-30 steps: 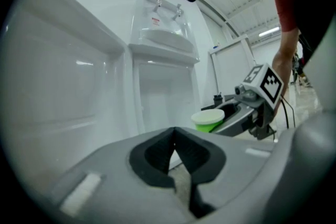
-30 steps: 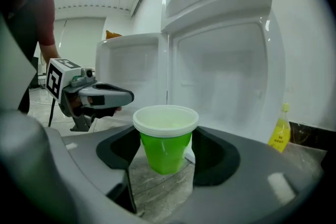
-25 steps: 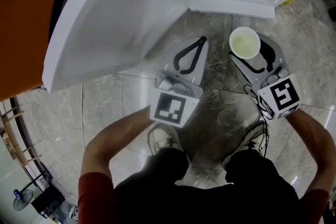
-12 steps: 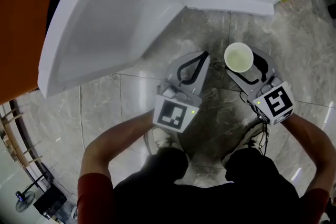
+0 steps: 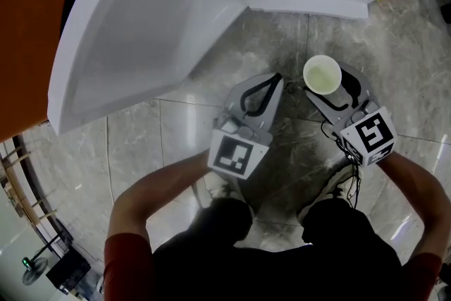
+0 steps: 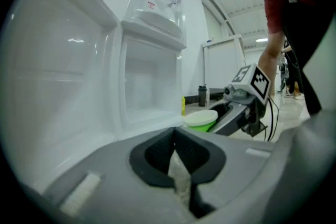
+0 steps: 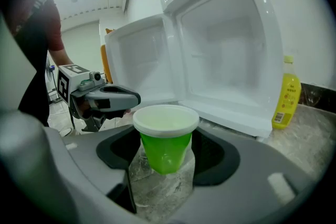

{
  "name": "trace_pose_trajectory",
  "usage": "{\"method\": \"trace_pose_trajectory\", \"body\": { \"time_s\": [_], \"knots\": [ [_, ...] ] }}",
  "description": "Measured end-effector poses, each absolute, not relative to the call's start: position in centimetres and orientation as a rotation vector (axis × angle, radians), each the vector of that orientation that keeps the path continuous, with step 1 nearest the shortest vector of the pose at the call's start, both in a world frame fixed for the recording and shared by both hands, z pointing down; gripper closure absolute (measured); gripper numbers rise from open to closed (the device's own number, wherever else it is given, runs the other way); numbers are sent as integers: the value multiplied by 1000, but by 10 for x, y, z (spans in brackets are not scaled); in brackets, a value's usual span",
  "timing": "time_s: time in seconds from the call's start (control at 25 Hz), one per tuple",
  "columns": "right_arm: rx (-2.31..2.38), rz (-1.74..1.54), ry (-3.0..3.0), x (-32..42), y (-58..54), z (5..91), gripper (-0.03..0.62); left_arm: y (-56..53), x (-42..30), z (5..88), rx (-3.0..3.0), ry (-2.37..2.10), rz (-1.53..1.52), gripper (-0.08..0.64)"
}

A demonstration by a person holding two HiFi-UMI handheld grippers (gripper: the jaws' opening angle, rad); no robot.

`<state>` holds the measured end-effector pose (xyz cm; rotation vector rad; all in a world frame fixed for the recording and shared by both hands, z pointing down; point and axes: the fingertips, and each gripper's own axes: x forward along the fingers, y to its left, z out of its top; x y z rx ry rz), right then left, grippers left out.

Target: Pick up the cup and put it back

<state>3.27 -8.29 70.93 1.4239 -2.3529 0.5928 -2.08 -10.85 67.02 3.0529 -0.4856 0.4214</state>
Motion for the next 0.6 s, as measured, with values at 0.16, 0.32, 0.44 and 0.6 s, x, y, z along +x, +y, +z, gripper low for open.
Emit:
{"method": "trace_pose_trajectory", "body": {
  "time_s": [0.16, 0.32, 0.44, 0.6],
  "knots": [
    [1431, 611, -2343, 36, -82, 711, 287, -109, -19, 673, 3049, -484, 435, 558],
    [1420, 609, -2349, 34, -81, 714, 287, -107, -18, 675, 3045, -482, 434, 558],
    [1418, 613, -2349, 35, -81, 715, 287, -108, -17, 676, 3047, -482, 434, 558],
    [1430, 622, -2348, 36, -83, 717, 287, -111, -17, 677, 3056, -486, 434, 558]
  ]
}}
